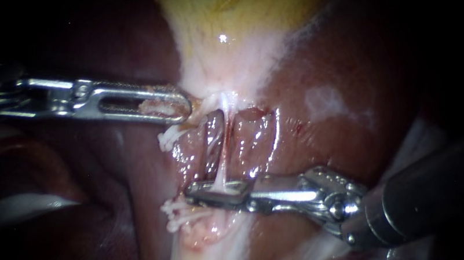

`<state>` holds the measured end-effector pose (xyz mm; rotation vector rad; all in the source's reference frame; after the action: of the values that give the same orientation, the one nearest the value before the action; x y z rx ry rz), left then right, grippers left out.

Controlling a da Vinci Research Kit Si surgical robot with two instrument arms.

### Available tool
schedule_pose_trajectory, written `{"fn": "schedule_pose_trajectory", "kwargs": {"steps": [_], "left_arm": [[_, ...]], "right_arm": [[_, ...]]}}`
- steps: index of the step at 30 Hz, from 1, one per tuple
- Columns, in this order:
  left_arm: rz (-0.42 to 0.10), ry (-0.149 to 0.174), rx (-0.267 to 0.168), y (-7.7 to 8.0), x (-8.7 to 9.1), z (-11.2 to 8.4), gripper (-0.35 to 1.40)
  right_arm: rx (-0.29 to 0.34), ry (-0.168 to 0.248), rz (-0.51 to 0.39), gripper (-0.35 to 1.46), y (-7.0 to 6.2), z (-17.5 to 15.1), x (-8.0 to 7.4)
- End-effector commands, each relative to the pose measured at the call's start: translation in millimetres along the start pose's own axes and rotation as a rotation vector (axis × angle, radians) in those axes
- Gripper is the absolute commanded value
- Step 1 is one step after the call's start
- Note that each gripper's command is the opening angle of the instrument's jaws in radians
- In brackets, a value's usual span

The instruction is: Going back first clip right tube

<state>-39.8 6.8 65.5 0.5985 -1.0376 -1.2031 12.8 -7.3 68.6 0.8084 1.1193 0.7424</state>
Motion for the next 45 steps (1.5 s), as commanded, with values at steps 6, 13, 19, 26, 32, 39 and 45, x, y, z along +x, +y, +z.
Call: {"fn": "schedule_pose_trajectory", "kwargs": {"steps": [6, 13, 19, 26, 32, 39, 45], "left_arm": [[0.0, 0.0, -0.001, 0.0, 0.0, -0.1, -0.35], [0.0, 0.0, -0.001, 0.0, 0.0, -0.1, -0.35], [0.0, 0.0, -0.001, 0.0, 0.0, -0.1, -0.35], [0.001, 0.0, -0.001, 0.0, 0.2, 0.0, -0.35], [0.001, 0.0, -0.001, 0.0, 0.2, 0.0, -0.35], [0.001, -0.001, -0.001, 0.1, 0.3, 0.0, -0.35], [0.002, -0.001, -0.001, 0.1, 0.3, 0.1, -0.35]], "right_arm": [[-0.005, 0.001, -0.001, -0.35, -0.3, -0.1, 0.0], [-0.01, -0.008, -0.291, 0.49, -0.7, 0.4, 0.8], [-0.031, -0.005, -0.32, 0.5, -0.5, 0.2, 0.9], [-0.025, -0.011, -0.392, 0.5, -0.2, -1.1, 0.5], [-0.011, -0.022, -0.516, 0.5, -0.2, -4.0, 0.2], [0.003, -0.028, -0.607, 0.5, -0.1, -8.1, 1.9], [0.008, -0.031, -0.631, 0.5, -0.3, -10.7, 3.1]]}}
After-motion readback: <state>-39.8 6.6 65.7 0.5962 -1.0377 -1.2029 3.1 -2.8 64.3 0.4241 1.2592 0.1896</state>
